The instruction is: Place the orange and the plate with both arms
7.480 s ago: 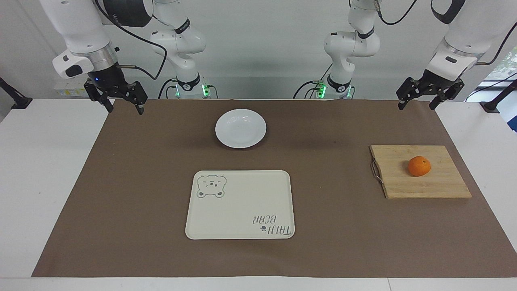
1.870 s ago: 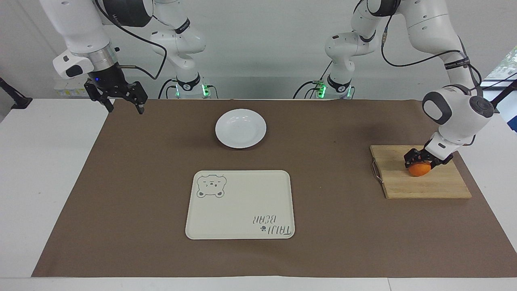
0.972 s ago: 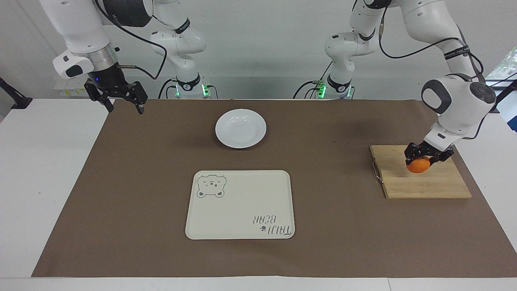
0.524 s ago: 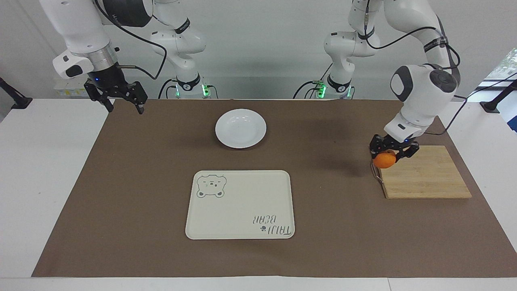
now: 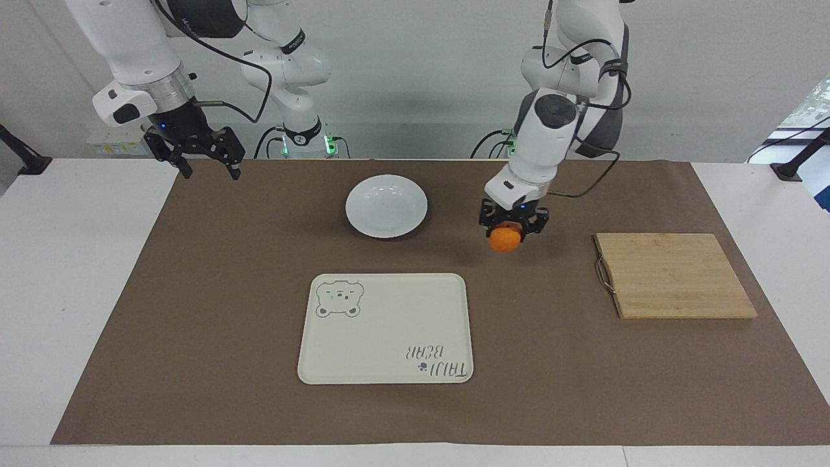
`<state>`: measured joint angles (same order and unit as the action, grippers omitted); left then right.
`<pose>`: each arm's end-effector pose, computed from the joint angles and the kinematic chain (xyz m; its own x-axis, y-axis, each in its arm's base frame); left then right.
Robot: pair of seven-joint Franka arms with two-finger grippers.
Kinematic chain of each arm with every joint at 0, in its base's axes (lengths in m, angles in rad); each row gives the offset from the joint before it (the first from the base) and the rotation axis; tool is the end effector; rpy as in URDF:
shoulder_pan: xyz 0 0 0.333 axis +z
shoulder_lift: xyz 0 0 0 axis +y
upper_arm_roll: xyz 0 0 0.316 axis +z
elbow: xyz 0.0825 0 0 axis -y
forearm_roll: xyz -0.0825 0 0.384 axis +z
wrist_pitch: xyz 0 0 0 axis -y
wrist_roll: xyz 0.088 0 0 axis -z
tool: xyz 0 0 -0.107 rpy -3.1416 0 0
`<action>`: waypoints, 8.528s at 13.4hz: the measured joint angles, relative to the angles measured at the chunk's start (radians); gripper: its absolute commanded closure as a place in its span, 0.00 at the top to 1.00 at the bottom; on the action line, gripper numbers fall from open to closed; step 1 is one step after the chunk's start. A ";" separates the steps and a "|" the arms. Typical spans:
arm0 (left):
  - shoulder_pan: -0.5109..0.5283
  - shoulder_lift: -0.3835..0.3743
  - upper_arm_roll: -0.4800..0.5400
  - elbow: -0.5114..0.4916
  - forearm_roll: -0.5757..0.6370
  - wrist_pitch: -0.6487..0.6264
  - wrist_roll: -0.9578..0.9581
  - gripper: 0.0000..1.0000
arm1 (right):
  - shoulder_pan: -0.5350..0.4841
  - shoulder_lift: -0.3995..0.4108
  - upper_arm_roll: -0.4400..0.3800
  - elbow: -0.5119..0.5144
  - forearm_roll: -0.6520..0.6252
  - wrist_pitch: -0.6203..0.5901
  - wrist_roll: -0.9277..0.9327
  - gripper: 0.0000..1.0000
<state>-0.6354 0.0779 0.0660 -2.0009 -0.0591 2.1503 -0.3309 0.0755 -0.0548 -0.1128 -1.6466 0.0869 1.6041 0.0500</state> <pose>0.4851 -0.3141 0.4266 0.9774 -0.2048 0.0520 -0.2080 -0.9758 0.0670 0.5400 -0.0128 0.6218 0.9959 -0.0898 0.0072 -0.0887 -0.9917 -0.0934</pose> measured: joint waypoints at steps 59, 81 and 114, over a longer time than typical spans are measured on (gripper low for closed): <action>0.569 -0.049 -0.034 0.453 0.038 -0.597 0.431 1.00 | 0.119 0.110 0.016 -0.783 0.972 0.305 -0.590 0.00; 0.574 -0.060 -0.037 0.451 0.038 -0.597 0.431 1.00 | 0.083 0.571 0.008 -0.100 1.139 0.329 -0.481 0.00; 0.574 -0.061 -0.037 0.451 0.038 -0.597 0.431 1.00 | 0.068 0.225 -0.009 -0.040 0.019 0.394 -0.161 1.00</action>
<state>-0.0611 0.0170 0.0294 -1.5497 -0.0206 1.5533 0.1000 0.1437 0.1701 -0.1222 -1.6869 0.1055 1.9984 -0.1114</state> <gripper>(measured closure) 0.000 0.000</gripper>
